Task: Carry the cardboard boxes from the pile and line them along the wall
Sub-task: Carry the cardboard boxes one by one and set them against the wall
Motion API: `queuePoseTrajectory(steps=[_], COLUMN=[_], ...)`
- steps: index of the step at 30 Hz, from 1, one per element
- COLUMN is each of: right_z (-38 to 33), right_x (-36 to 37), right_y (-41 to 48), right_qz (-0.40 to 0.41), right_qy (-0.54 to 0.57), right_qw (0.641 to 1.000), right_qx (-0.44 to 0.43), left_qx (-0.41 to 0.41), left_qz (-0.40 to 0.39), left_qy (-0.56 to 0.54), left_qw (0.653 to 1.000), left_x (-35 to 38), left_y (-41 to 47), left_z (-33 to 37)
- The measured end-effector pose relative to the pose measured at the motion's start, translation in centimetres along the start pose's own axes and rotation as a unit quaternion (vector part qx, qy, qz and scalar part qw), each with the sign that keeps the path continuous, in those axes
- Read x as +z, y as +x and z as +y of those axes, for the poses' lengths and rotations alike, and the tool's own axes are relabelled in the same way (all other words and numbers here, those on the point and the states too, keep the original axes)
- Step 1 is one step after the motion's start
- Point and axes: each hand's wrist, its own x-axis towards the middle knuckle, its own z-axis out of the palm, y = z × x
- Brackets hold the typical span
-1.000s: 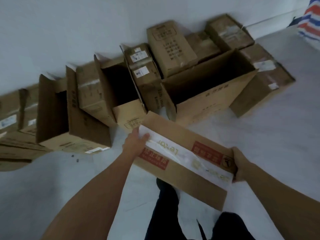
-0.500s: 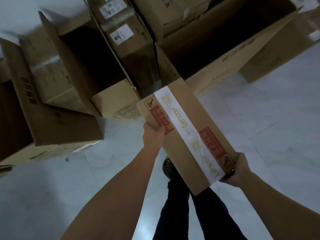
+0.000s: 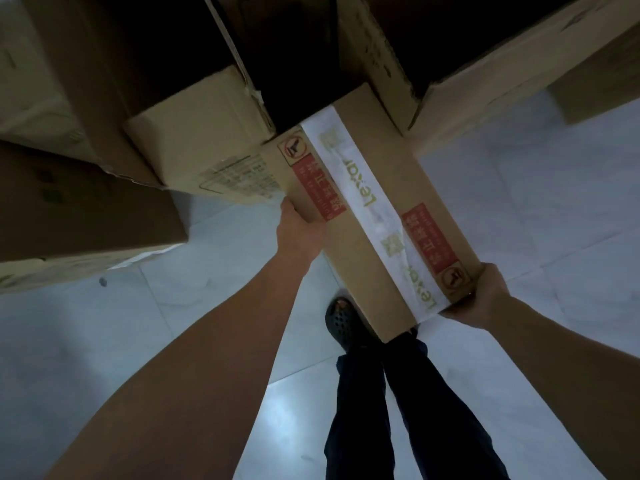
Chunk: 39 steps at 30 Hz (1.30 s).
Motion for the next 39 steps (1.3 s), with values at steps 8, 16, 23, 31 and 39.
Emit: queuePoseTrajectory(steps=[8,16,23,31,39], right_z=[0.0,-1.0,-2.6,-4.8,-8.1], right_x=[0.4,0.0,-0.3,-0.3,10.4], right_y=[5.5,6.2,6.0,6.3,5.5], right_qz=[0.004,0.020,0.013,0.031,-0.063], right_qy=[-0.003,-0.001,-0.015,-0.012,-0.029], right_qw=[1.000,1.000,1.000,0.999,0.997], right_qx=[0.027,0.020,0.018,0.016,-0.019], left_qx=[-0.025,-0.024,-0.034,-0.035,-0.010], left_qz=[-0.019,0.014,0.024,0.006,0.019], left_qy=[0.058,0.056,0.061,0.053,0.090], left_qw=[0.998,0.998,0.997,0.998,0.996], left_x=[3.8,5.5,6.5,8.1,4.5], left_y=[4.0,5.5,5.5,6.3,9.6], left_z=[-1.4,-0.7,0.3,2.2,4.6])
